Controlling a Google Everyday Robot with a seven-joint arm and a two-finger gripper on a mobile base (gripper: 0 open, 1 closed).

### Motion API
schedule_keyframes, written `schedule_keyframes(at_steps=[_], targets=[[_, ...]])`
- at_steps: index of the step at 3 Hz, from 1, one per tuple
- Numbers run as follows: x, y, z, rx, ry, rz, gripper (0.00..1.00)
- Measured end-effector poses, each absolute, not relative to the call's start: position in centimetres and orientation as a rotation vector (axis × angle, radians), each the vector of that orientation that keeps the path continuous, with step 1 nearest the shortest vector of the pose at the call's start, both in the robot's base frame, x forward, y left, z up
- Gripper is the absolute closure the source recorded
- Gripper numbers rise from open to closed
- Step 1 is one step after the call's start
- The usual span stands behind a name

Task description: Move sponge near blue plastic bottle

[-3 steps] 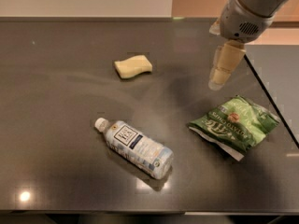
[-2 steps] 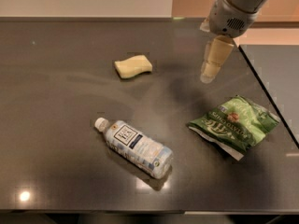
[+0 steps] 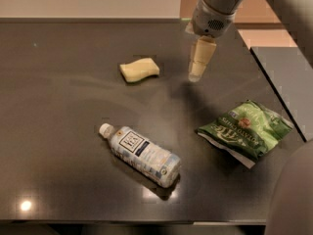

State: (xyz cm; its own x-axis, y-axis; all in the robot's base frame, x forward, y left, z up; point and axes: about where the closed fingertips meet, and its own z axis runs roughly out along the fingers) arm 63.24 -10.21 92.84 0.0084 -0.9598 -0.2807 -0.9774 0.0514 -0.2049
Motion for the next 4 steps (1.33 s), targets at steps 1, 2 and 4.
schedule_keyframes(at_steps=[1, 2, 4], targets=[[65.0, -7.9, 91.8, -1.99, 1.956, 0.096, 0.0], [66.1, -6.3, 91.0, -2.018, 1.929, 0.113, 0.0], [68.3, -1.9, 89.3, -2.051, 1.899, 0.116, 0.0]])
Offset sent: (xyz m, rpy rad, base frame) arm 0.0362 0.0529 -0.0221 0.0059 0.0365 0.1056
